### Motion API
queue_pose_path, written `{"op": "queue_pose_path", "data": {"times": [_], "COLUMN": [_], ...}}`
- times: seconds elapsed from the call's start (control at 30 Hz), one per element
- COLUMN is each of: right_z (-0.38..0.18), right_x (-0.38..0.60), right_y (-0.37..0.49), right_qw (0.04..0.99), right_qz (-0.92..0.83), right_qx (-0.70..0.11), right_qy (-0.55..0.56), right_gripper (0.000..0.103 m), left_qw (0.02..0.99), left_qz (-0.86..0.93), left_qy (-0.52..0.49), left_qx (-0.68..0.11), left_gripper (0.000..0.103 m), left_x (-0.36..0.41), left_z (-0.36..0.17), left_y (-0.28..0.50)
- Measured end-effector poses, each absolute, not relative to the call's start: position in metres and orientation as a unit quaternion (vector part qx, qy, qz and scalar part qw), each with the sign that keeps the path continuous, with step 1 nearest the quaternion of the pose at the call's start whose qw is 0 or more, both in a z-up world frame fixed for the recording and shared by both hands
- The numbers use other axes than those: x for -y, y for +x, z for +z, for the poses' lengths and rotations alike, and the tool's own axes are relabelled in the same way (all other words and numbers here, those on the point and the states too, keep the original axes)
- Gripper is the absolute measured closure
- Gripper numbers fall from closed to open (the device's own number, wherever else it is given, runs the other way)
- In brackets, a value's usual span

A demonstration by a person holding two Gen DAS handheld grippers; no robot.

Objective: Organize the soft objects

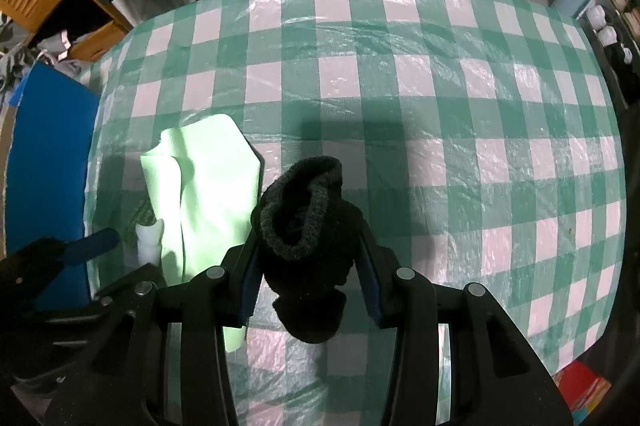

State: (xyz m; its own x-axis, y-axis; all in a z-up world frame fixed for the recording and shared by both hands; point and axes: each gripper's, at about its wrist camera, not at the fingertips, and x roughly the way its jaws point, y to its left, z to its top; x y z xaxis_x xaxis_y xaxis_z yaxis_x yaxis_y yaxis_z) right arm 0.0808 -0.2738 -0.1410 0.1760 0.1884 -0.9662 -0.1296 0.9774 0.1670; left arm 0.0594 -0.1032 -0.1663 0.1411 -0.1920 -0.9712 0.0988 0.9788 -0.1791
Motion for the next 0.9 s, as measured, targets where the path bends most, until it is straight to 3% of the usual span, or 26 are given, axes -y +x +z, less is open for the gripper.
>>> {"op": "queue_pose_path", "data": {"times": [0.23,0.4,0.9], "right_z": [-0.143,-0.142,-0.136], "right_x": [0.272,0.272,0.268], "right_y": [0.084,0.085,0.081], "right_qw": [0.763,0.764,0.766], "right_qz": [0.108,0.109,0.114], "right_qx": [-0.637,-0.636,-0.632], "right_qy": [0.024,0.023,0.02], "right_gripper": [0.061,0.061,0.061], "left_qw": [0.755,0.754,0.765], "left_qz": [-0.095,-0.11,-0.1], "left_qy": [-0.04,-0.055,-0.036], "left_qx": [-0.647,-0.645,-0.635], "left_gripper": [0.066,0.087,0.088], "left_x": [0.101,0.097,0.092], "left_z": [-0.171,-0.168,-0.158], "left_y": [0.061,0.061,0.055]}}
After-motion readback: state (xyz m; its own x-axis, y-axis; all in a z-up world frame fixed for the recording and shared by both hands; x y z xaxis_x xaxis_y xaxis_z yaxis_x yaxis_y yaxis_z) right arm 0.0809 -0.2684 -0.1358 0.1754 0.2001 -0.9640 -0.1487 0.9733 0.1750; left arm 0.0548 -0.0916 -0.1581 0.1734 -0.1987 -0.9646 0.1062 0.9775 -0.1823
